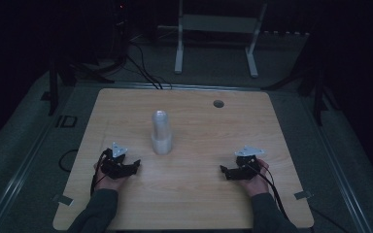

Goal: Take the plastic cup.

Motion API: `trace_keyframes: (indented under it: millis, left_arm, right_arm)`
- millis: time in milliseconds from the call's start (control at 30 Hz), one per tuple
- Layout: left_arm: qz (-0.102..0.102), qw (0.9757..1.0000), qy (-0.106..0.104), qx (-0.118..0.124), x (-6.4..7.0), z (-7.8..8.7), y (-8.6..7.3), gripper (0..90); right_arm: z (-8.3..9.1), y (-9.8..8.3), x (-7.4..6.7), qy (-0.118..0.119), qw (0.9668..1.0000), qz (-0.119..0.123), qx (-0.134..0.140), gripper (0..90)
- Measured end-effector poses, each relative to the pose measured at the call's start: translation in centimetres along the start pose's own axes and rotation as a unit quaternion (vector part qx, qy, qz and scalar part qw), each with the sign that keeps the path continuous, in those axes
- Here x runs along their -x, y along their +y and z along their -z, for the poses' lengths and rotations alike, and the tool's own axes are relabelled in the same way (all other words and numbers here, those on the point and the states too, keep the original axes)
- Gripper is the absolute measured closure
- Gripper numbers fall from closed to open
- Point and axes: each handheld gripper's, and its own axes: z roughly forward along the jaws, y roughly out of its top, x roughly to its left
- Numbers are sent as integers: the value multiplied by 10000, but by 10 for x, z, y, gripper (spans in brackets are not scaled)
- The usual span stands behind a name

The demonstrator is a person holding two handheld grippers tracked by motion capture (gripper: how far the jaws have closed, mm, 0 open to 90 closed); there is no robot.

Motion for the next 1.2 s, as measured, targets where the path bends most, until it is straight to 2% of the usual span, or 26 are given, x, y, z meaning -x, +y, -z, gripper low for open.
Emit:
trace_keyframes:
  millis: [200,667,900,967,1067,1200]
  left_arm:
    - [34,9999,-73,94,0,4,1,283]
    - [-117,9998,-151,48,3,5,2,283]
    - [-87,9997,-184,162,3,9,4,283]
    - [-91,9996,-191,161,3,9,4,283]
    - [-109,9996,-212,179,3,10,5,282]
    - [-120,9994,-254,219,3,13,6,282]
  right_arm:
    - [0,0,0,25,10000,22,14,128]
    - [1,0,0,36,10000,32,27,139]
    - [1,0,-1,30,10000,37,38,161]
    - [1,0,-3,0,10000,57,72,180]
    - [4,2,-9,-115,9996,213,131,209]
    - [10,8,-17,-44,9991,296,285,226]
